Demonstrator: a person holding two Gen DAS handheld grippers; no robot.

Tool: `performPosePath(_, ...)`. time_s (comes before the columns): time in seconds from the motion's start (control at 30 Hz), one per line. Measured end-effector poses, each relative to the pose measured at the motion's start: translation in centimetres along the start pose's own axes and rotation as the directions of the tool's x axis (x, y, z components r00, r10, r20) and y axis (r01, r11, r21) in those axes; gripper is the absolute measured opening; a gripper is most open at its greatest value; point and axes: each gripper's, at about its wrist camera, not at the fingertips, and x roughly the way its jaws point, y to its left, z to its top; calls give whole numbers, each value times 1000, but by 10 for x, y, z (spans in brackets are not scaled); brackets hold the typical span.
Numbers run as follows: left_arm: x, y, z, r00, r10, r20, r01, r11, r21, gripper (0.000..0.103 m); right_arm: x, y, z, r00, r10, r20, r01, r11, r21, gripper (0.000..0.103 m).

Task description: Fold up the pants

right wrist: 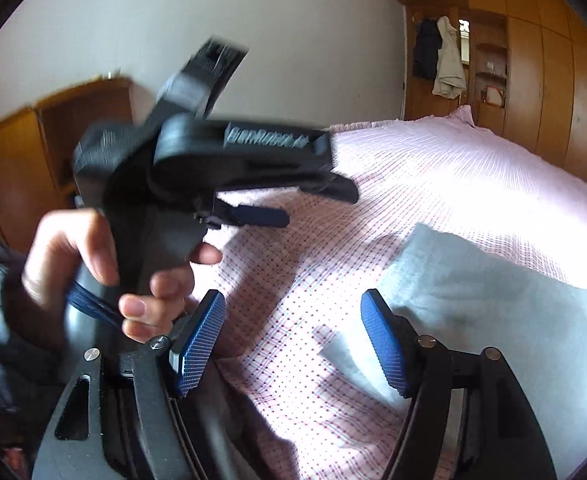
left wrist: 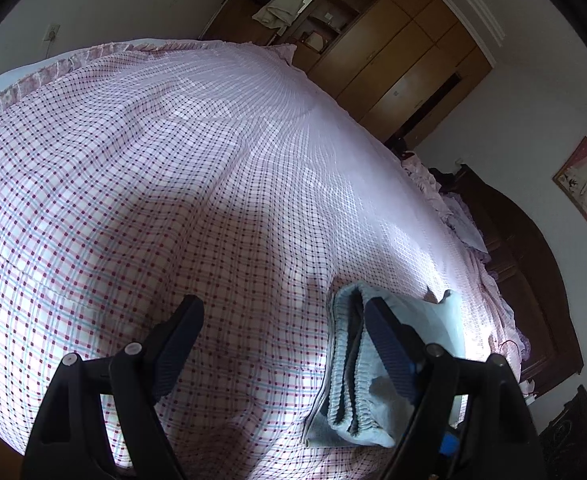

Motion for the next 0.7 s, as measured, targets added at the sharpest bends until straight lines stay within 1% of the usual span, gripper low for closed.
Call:
performPosePath(0.2, 4, -8, -1, 1000, 15, -8, -15, 999, 30, 86, -21, -24, 8, 998, -48, 32, 46, 998, 44, 69)
performPosePath(0.33, 7, -11, 0, 1000, 13, -9, -13, 999, 34, 86, -22, -39, 4, 995, -99, 22, 98, 994, 49, 69)
performPosePath(0.47, 11, -17, 0, 1000, 24, -15, -23, 998, 61, 86, -31, -62, 3, 988, -151, 13, 150, 986, 78, 69)
performPosePath(0.6, 13, -22, -2, 999, 32, -20, -30, 996, 80, 86, -33, -88, -1, 980, -200, 2, 198, 972, 129, 69)
performPosePath(0.7, 15, -24, -1, 999, 32, -23, -30, 996, 84, 86, -31, -107, -6, 978, -208, -19, 208, 961, 182, 69)
